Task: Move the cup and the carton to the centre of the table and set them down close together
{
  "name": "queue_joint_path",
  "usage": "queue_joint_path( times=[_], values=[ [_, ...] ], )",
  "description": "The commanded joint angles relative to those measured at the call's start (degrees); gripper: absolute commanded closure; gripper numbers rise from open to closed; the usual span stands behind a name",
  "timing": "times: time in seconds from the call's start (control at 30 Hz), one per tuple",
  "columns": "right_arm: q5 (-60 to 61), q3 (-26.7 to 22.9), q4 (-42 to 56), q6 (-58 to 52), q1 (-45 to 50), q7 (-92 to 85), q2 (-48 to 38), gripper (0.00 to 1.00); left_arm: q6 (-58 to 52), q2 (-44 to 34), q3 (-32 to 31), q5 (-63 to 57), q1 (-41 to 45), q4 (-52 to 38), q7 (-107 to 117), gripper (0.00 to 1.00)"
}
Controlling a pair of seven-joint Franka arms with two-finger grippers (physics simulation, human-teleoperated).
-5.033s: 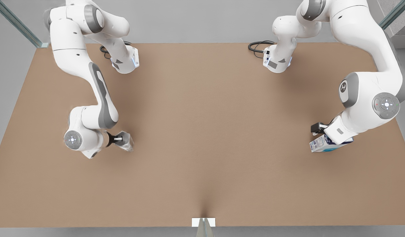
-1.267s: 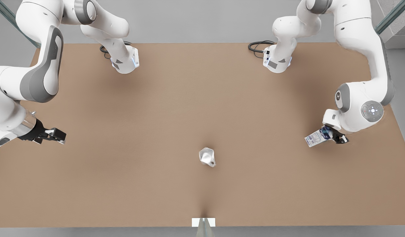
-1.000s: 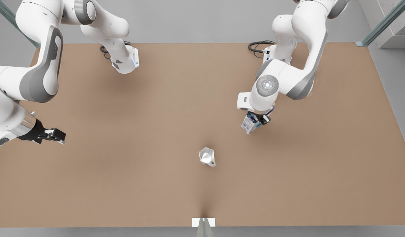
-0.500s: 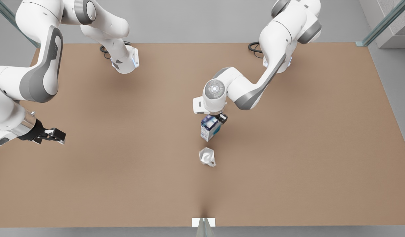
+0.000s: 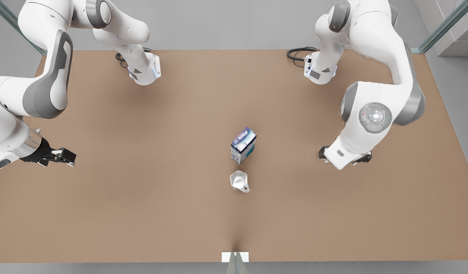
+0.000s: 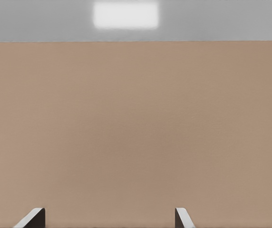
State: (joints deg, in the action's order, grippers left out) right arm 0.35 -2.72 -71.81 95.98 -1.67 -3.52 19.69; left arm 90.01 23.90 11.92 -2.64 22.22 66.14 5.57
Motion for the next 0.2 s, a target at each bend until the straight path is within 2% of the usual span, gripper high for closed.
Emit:
queue_joint_path(
  times=[0.0, 0.03, 0.07, 0.17],
  values=[
    [0.0, 0.0, 0.0, 0.0, 0.0, 0.0, 0.0, 0.00, -0.1, -1.1, -1.0, 3.9, -3.0, 0.2, 0.0, 0.00],
    [0.1, 0.0, 0.0, 0.0, 0.0, 0.0, 0.0, 0.00, -0.1, -5.1, -7.0, 3.3, -9.2, 2.5, 0.1, 0.00],
    [0.1, 0.0, 0.0, 0.0, 0.0, 0.0, 0.0, 0.00, 0.4, -7.5, -9.3, 3.2, -11.8, 5.6, 0.0, 0.00],
    [0.0, 0.0, 0.0, 0.0, 0.0, 0.1, 0.1, 0.00, 2.7, -10.2, -10.9, 3.0, -12.5, 9.9, 0.0, 0.00]
  ],
)
